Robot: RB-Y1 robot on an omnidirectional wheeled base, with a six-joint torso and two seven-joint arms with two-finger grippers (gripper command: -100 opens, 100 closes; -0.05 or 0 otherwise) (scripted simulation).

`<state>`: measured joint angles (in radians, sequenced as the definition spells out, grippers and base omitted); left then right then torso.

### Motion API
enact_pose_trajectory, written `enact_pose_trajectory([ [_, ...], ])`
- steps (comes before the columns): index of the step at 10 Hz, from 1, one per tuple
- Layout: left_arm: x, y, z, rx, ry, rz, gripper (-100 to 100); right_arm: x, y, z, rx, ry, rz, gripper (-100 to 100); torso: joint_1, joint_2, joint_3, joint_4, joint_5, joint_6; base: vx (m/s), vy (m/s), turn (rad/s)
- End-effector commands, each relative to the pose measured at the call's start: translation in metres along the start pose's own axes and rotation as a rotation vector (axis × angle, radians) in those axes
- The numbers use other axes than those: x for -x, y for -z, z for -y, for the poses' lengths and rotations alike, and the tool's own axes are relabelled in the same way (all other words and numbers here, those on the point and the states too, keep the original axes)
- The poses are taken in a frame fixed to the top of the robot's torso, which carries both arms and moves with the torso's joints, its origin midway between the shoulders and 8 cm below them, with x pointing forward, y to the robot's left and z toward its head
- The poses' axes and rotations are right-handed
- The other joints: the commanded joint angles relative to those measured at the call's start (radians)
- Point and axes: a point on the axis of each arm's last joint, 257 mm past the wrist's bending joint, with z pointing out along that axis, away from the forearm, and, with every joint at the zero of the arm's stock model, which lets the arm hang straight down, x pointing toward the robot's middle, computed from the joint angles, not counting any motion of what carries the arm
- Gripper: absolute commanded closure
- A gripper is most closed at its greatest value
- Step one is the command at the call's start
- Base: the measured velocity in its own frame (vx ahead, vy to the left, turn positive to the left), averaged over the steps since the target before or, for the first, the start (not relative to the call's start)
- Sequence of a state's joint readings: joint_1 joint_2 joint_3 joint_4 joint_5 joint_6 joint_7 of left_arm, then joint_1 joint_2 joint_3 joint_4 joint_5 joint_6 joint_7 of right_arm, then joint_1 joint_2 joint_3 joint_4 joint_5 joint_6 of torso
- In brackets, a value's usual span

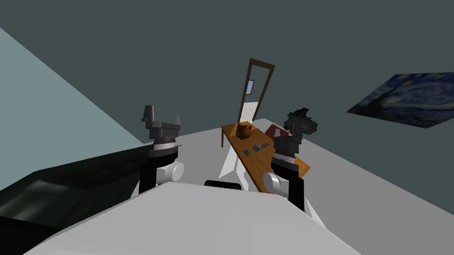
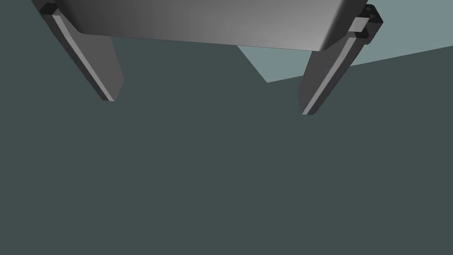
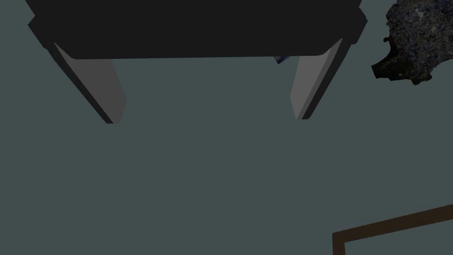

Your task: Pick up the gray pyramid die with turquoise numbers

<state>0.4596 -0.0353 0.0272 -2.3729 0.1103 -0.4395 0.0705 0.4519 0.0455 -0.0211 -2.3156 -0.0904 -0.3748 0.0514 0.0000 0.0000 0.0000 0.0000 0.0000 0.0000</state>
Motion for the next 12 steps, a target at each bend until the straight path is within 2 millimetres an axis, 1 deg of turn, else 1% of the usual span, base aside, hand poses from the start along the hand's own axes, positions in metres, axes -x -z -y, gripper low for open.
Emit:
enact_pose_trajectory([
  [1,0.0,0.0,0.0,0.0,0.0,0.0,0,-0.002,0.0,0.005,-0.014,0.003,-0.032,-100,0.0,0.0,0.0,0.0,0.0,0.0,0.018,0.009,0.007],
  [3,0.0,0.0,0.0,0.0,0.0,0.0,0,-0.001,0.002,0.016,-0.048,-0.006,-0.069,-100,0.001,-0.002,-0.001,0.0,0.0,0.0,0.035,0.028,0.011],
  [5,0.0,0.0,0.0,0.0,0.0,0.0,0,0.005,0.004,0.032,-0.098,-0.036,-0.091,-100,0.002,-0.003,-0.002,-0.001,0.0,0.0,0.051,0.031,0.007],
  [8,0.0,0.0,0.0,0.0,0.0,0.0,0,0.023,0.009,0.063,-0.197,-0.113,-0.088,-100,0.003,-0.005,-0.003,-0.001,0.001,0.0,0.073,0.057,0.009],
  [9,0.0,0.0,0.0,0.0,0.0,0.0,0,0.023,0.009,0.063,-0.197,-0.12,-0.087,-100,0.004,-0.005,-0.003,-0.001,0.001,0.0,0.06,0.039,0.0],
  [11,0.0,0.0,0.0,0.0,0.0,0.0,0,0.039,0.014,0.087,-0.274,-0.184,-0.063,-100,0.002,-0.004,-0.003,-0.001,0.0,0.0,0.068,0.033,0.012],
  [12,0.0,0.0,0.0,0.0,0.0,0.0,0,0.039,0.014,0.087,-0.275,-0.197,-0.062,-100,0.002,-0.005,-0.003,-0.001,0.0,0.0,0.055,0.039,-0.002],
])
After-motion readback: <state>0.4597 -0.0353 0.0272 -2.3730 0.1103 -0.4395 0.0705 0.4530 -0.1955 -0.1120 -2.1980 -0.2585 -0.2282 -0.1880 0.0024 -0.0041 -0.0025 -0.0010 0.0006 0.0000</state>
